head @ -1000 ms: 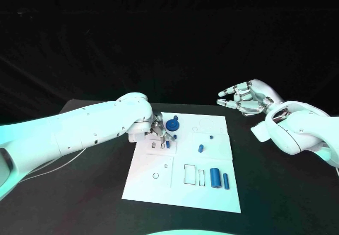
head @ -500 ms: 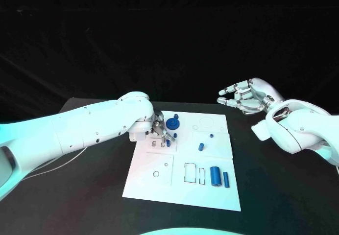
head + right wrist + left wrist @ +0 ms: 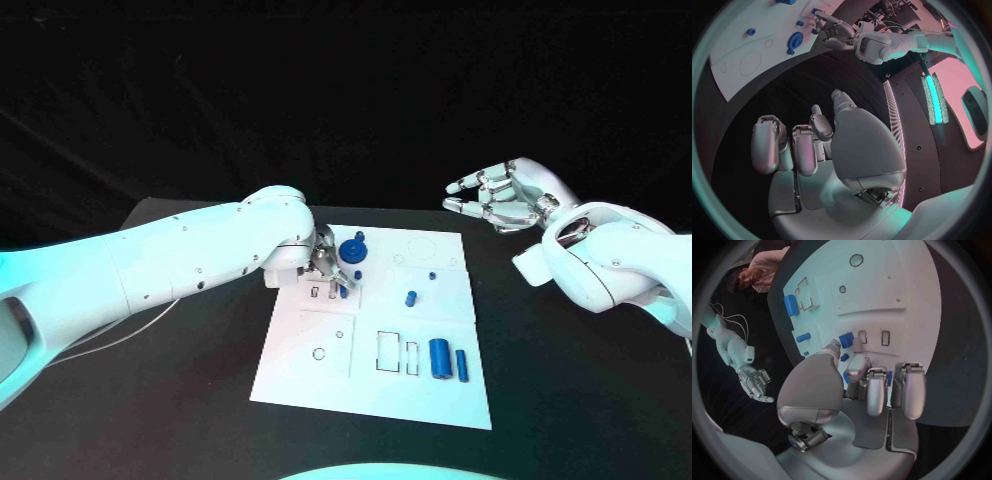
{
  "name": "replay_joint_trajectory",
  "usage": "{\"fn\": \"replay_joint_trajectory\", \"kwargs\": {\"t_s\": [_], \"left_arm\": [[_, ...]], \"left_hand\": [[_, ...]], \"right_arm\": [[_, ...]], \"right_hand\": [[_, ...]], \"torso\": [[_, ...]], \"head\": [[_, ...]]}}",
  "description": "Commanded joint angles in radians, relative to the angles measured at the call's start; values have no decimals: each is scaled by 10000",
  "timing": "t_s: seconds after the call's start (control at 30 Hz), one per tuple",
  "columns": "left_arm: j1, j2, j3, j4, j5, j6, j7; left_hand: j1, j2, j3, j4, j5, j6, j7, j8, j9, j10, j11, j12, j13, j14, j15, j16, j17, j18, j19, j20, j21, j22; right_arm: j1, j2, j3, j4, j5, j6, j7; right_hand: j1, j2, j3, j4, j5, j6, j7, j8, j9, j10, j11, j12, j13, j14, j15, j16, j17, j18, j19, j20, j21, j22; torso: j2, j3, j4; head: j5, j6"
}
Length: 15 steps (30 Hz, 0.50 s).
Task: Assemble the parts on the task board
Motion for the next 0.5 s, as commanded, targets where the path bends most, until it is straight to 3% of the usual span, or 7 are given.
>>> {"fn": "replay_joint_trajectory", "kwargs": {"t_s": [0.03, 0.5], "left_arm": [[-10, 43, 3, -5, 139, 179, -455], [-39, 85, 3, -68, 107, 170, -444]], "left_hand": [[105, 22, 83, 0, -9, -79, -6, 39, 19, -59, 4, 16, 14, 1051, -45, 25, 2635, -91, 661, -16, 44, 2009], [111, 27, 95, 1, -10, -82, -5, 41, 27, -56, 4, 19, 19, 1051, -45, 25, 2635, -92, 665, -15, 46, 2015]], "right_arm": [[-4, 9, -1, 22, -97, 110, 13], [-9, 29, -2, 15, -94, 152, 29]], "right_hand": [[18, 85, -52, 17, 25, -14, -25, 36, 6, -81, -12, -51, -7, 603, -41, -19, 1049, 104, -61, -26, -51, 1064], [18, 85, -52, 17, 25, -14, -25, 36, 6, -81, -12, -51, -7, 603, -41, -19, 1049, 104, -61, -26, -51, 1064]], "torso": [[3, 0, -6], [4, 2, 1]], "head": [[-15, -9], [-14, -50]]}}
